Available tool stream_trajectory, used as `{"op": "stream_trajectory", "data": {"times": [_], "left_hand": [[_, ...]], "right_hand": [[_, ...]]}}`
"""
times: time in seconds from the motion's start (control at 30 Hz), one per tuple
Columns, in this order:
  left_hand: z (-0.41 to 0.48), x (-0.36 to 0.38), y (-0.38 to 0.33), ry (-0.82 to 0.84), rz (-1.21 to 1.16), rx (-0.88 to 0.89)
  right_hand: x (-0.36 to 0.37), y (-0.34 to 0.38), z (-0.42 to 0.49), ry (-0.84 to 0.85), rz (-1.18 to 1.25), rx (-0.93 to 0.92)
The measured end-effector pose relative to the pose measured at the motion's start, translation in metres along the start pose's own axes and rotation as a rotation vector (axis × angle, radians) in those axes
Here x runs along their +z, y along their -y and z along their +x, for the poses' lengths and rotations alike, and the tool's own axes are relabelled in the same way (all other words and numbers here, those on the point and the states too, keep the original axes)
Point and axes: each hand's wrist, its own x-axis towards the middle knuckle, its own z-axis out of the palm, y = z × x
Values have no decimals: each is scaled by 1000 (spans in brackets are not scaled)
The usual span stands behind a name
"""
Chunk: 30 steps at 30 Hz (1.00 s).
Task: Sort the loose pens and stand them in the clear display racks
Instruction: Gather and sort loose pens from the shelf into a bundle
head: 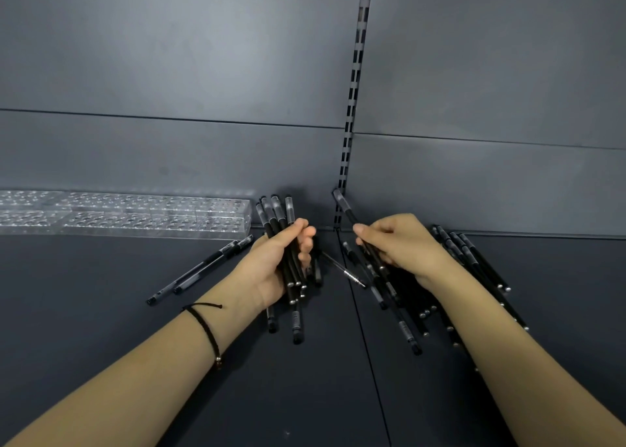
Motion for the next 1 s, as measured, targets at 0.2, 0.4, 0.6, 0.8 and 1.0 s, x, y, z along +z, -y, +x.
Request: {"op": "stream_trajectory", "data": {"times": [0.2, 0.4, 0.6, 0.8, 1.0], "left_hand": [[2, 3, 7, 21, -14, 25], [1, 4, 8, 45, 29, 23], [7, -1, 3, 121, -41, -49], [4, 2, 4, 113, 16, 7], [1, 11, 7, 32, 98, 78]], "right_hand": [[18, 8, -10, 245, 148, -63], [21, 10, -14, 333, 99, -68], [-31, -11, 7, -3, 21, 14], [-49, -45, 9, -77, -191, -55], [-49, -37, 1, 5, -334, -218]]}}
